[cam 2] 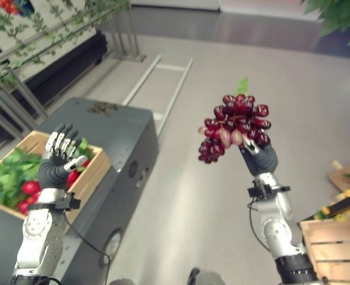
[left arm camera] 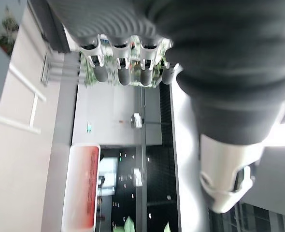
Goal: Pick up the fruits from the basket on one side to the basket on the other side
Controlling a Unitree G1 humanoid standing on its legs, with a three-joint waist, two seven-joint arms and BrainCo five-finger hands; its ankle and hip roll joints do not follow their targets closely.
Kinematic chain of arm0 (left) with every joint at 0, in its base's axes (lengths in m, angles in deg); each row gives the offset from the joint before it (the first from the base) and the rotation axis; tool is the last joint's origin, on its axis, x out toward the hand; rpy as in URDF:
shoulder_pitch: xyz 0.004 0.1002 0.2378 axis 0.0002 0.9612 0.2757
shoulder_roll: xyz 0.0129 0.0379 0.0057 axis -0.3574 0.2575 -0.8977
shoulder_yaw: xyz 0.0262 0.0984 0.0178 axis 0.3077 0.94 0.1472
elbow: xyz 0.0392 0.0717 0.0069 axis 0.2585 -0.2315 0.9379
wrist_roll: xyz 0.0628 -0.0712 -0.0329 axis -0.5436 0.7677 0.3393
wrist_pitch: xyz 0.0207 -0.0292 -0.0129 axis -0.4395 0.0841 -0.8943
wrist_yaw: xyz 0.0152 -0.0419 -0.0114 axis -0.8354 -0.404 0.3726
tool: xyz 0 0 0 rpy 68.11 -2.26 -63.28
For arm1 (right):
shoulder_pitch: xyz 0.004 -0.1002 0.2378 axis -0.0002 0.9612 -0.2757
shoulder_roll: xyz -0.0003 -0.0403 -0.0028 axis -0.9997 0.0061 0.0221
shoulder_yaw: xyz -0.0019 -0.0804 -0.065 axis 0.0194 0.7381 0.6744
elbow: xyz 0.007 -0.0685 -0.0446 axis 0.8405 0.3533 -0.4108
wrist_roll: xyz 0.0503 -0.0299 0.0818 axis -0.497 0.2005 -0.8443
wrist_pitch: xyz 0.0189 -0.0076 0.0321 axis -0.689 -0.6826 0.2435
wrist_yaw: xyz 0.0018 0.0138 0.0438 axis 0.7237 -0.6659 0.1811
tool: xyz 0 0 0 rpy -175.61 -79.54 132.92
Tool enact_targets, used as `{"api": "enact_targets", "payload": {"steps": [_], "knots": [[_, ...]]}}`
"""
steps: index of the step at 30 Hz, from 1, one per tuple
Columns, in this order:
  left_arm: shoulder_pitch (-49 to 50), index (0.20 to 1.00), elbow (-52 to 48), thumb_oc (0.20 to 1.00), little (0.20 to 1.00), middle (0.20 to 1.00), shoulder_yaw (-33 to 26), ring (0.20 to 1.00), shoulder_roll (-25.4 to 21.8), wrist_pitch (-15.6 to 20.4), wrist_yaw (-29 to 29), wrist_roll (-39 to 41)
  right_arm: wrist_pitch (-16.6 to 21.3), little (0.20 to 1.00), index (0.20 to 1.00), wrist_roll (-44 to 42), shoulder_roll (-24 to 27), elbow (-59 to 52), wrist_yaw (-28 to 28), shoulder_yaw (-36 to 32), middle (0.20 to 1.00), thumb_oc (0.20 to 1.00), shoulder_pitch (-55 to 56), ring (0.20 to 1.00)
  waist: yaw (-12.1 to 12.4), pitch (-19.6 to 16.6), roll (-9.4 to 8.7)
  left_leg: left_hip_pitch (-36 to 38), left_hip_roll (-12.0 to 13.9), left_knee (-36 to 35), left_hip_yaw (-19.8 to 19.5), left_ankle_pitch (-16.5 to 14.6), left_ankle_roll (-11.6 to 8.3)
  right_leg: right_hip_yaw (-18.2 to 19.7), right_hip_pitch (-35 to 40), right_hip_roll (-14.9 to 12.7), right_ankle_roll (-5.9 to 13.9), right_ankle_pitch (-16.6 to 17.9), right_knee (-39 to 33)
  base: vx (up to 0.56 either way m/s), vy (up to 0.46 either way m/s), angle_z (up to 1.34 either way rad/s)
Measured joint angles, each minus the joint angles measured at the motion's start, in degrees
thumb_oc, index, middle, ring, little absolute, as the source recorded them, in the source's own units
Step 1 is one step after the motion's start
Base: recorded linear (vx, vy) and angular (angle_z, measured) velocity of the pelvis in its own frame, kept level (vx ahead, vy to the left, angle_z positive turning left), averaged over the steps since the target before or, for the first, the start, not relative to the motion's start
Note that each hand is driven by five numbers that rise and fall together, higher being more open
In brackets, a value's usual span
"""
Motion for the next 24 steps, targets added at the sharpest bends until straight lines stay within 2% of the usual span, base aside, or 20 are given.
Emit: {"api": "enact_targets", "payload": {"steps": [1, 2, 3, 4, 5, 6, 7, 8, 9, 10, 13, 14, 15, 16, 17, 19, 20, 21, 22, 24], "knots": [[-0.13, 1.000, 0.17, 1.000, 1.000, 1.000, 0.01, 1.000, 0.09, -0.01, 0.33, -1.06, 0.01, 0.200, 0.200, -0.03, -0.25, 0.88, 0.32, -0.25, 0.200, 0.200, -0.11, 0.200, 0.68, 0.17, 0.73, -0.42, -3.32, -9.73, -1.04, 0.05, 3.09, 2.15, 1.36, 1.40, -0.28, 1.74, -2.97, 0.15, 0.032, -1.01], [-0.11, 1.000, 0.27, 1.000, 1.000, 1.000, -0.03, 1.000, -0.01, -0.02, 0.46, -1.67, 0.02, 0.200, 0.200, 0.00, -0.24, 1.21, 0.32, -0.13, 0.200, 0.200, -0.10, 0.200, 0.56, 0.26, 0.97, -1.20, -3.70, -13.19, -1.69, 0.95, 4.24, 3.21, 1.82, 2.46, -0.13, 1.54, -4.00, 0.23, 0.029, -1.15], [-0.16, 1.000, 0.28, 1.000, 1.000, 1.000, -0.16, 1.000, -0.06, -0.02, 0.76, -1.71, -0.02, 0.200, 0.200, 0.05, -0.22, 1.49, 0.35, 0.10, 0.200, 0.200, 0.05, 0.200, 0.21, 0.65, 1.38, -3.24, -4.28, -15.15, -4.60, 2.09, 5.25, 4.82, 3.00, 4.37, -0.80, 1.72, -4.72, 0.24, 0.027, -1.23], [0.06, 1.000, 0.62, 1.000, 1.000, 1.000, -0.27, 1.000, 0.01, 0.09, 1.24, -1.73, 0.00, 0.200, 0.200, 0.22, -0.26, 1.66, 0.29, 0.63, 0.200, 0.200, 0.05, 0.200, 1.19, 0.93, 1.44, -4.00, -5.75, -15.36, -11.57, 2.47, 5.12, 7.30, 3.13, 4.92, -1.27, 1.55, -4.41, 0.23, 0.049, -1.31], [0.09, 1.000, 0.86, 1.000, 1.000, 1.000, -0.30, 1.000, 0.21, 0.04, 1.34, -1.74, 0.00, 0.200, 0.200, 0.52, -0.19, 1.66, 0.23, 0.66, 0.200, 0.200, 0.07, 0.200, 1.39, 1.02, 1.43, -3.90, -6.45, -15.19, -12.26, 2.55, 5.21, 9.06, 3.10, 5.51, -0.82, 1.30, -4.20, 0.22, 0.113, -1.93], [0.93, 1.000, 0.93, 1.000, 1.000, 1.000, -0.62, 1.000, 0.67, 0.12, 1.54, -1.74, -0.07, 0.200, 0.200, 0.86, -0.13, 1.75, 0.16, 0.63, 0.200, 0.200, 0.35, 0.200, 2.65, 0.68, 2.45, -3.63, -5.56, -13.92, -10.90, 3.11, 6.17, 9.50, 3.81, 5.73, -0.95, 1.38, -4.64, 0.21, 0.150, -1.64], [1.21, 1.000, 0.81, 1.000, 1.000, 1.000, -0.81, 1.000, 0.65, 0.16, 1.61, -1.74, -0.11, 0.200, 0.200, 0.95, -0.22, 1.74, 0.14, 0.60, 0.200, 0.200, 0.77, 0.200, 2.09, 0.21, 3.07, -3.33, -5.36, -13.70, -10.05, 3.38, 7.07, 10.34, 4.11, 6.16, -0.39, 1.16, -5.13, 0.18, 0.163, -1.83], [1.82, 1.000, 0.70, 1.000, 1.000, 1.000, -1.30, 1.000, 0.66, 0.39, 1.77, -1.83, -0.10, 0.200, 0.200, 1.13, 0.03, 1.64, 0.16, 0.62, 0.200, 0.200, 1.08, 0.200, 1.45, -0.76, 4.85, -0.77, -5.28, -17.21, -9.47, 4.94, 8.45, 11.05, 4.18, 6.96, 0.08, 0.51, -4.17, 0.14, 0.137, -1.18], [1.79, 1.000, 0.58, 1.000, 1.000, 1.000, -1.25, 1.000, 0.67, 0.39, 1.76, -1.91, -0.06, 0.200, 0.200, 1.14, 0.44, 1.59, 0.16, 0.41, 0.200, 0.200, 1.23, 0.200, 0.96, -1.22, 5.61, 0.72, -5.10, -19.06, -8.93, 7.21, 9.15, 11.11, 3.39, 7.44, 0.49, 0.33, -3.49, 0.08, 0.097, -1.81], [1.59, 1.000, 0.37, 1.000, 1.000, 1.000, -2.26, 1.000, 0.39, 0.45, 1.88, -2.85, -0.23, 0.200, 0.200, 1.29, -0.14, 1.68, 0.24, 0.39, 0.200, 0.200, 0.94, 0.200, 0.26, -0.96, 5.32, 3.27, -4.61, -22.96, -5.62, 9.49, 9.27, 10.70, 0.83, 6.35, 4.38, -2.02, 0.41, 0.04, 0.068, -1.63], [-0.54, 1.000, 0.36, 1.000, 1.000, 1.000, -2.87, 1.000, 0.27, 0.37, 2.02, -4.03, -0.17, 0.200, 0.200, 1.67, -0.70, 1.46, 0.59, 0.28, 0.200, 0.200, 1.25, 0.200, -1.29, -0.21, 5.39, 5.81, -4.80, -25.50, -2.81, 9.26, 10.24, 7.49, -2.96, 4.00, 8.00, -3.38, 6.86, 0.02, -0.020, -1.15], [-1.17, 1.000, 0.41, 1.000, 1.000, 1.000, -3.19, 1.000, 0.12, 0.47, 2.52, -4.04, -0.27, 0.200, 0.200, 1.72, -1.05, 1.66, 0.65, 0.53, 0.200, 0.200, 0.54, 0.200, -0.74, 0.52, 5.74, 6.90, -4.09, -26.15, -2.45, 9.07, 10.29, 4.31, -5.52, 2.78, 9.16, -4.85, 10.71, 0.06, -0.094, -1.64], [-2.15, 1.000, 0.50, 1.000, 1.000, 1.000, -3.32, 1.000, 0.39, 0.50, 3.57, -4.07, -0.35, 0.200, 0.200, 1.90, -1.16, 1.53, 0.64, 0.87, 0.200, 0.200, -0.12, 0.200, 0.27, 1.33, 6.96, 7.55, -3.01, -25.68, -3.16, 8.15, 10.27, -1.46, -7.01, -0.40, 9.65, -5.25, 9.52, 0.16, -0.109, -1.44], [-2.33, 1.000, 0.49, 1.000, 1.000, 1.000, -3.46, 1.000, 0.33, 0.55, 3.91, -4.07, -0.37, 0.200, 0.200, 1.93, -1.29, 1.52, 0.61, 0.96, 0.200, 0.200, -0.49, 0.200, 0.66, 1.50, 7.32, 7.84, -2.93, -25.74, -3.32, 7.91, 10.18, -4.04, -6.77, -2.54, 10.15, -4.01, 6.70, 0.15, -0.212, -1.37], [-2.56, 1.000, 0.48, 1.000, 1.000, 1.000, -3.78, 1.000, -0.10, 0.58, 4.12, -4.29, -0.35, 0.200, 0.200, 1.94, -1.39, 1.45, 0.61, 0.97, 0.200, 0.200, -0.76, 0.200, 0.37, 1.60, 7.26, 8.72, -3.13, -26.03, -3.10, 6.55, 9.39, -7.53, -6.74, -5.90, 11.86, -1.20, 1.96, 0.13, -0.167, -0.83], [-2.39, 1.000, 0.52, 1.000, 1.000, 1.000, -3.96, 1.000, -0.26, 0.58, 4.67, -4.74, -0.35, 0.200, 0.200, 2.20, -1.57, 1.46, 0.62, 0.91, 0.200, 0.200, -0.36, 0.200, 0.10, 1.51, 6.88, 9.75, -3.39, -26.00, -1.44, 6.16, 8.92, -9.07, -4.87, -8.03, 13.33, 3.83, -4.30, 0.12, -0.232, -0.45], [-2.56, 1.000, 0.51, 1.000, 1.000, 1.000, -3.94, 1.000, -0.25, 0.59, 4.71, -5.21, -0.32, 0.200, 0.200, 2.19, -1.50, 1.47, 0.63, 0.82, 0.200, 0.200, -0.10, 0.200, -0.17, 1.57, 6.63, 10.16, -3.39, -26.01, -1.77, 5.84, 8.39, -9.07, -3.74, -7.95, 13.74, 4.61, -5.29, 0.16, -0.257, -0.02], [-2.52, 1.000, 0.51, 1.000, 1.000, 1.000, -4.02, 1.000, 0.09, 0.59, 4.78, -5.68, -0.35, 0.200, 0.200, 2.19, -1.58, 1.47, 0.66, 0.71, 0.200, 0.200, 0.62, 0.200, 0.15, 1.48, 5.97, 11.06, -3.45, -25.86, -1.39, 5.41, 7.72, -8.19, -1.17, -7.39, 12.85, 6.72, -6.05, 0.15, -0.291, 0.10], [-1.74, 1.000, 0.46, 1.000, 1.000, 1.000, -4.11, 1.000, 0.67, 0.61, 4.86, -5.77, -0.37, 0.200, 0.200, 2.20, -1.49, 1.50, 0.66, 0.67, 0.200, 0.200, 0.73, 0.200, 0.27, 1.44, 6.13, 11.66, -2.70, -25.82, -0.15, 5.17, 6.85, -8.27, -0.09, -6.62, 10.05, 7.83, -6.46, 0.15, -0.292, 0.09], [-0.58, 1.000, 0.46, 1.000, 1.000, 1.000, -4.47, 1.000, 1.97, 0.62, 5.20, -5.85, -0.37, 0.200, 0.200, 2.18, -1.46, 1.65, 0.77, 0.45, 0.200, 0.200, 0.78, 0.200, 0.34, 1.53, 6.60, 12.03, -0.66, -25.04, 2.10, 4.80, 5.59, -8.64, 0.54, -4.99, 8.28, 6.59, -5.97, 0.10, -0.282, 0.04]]}}
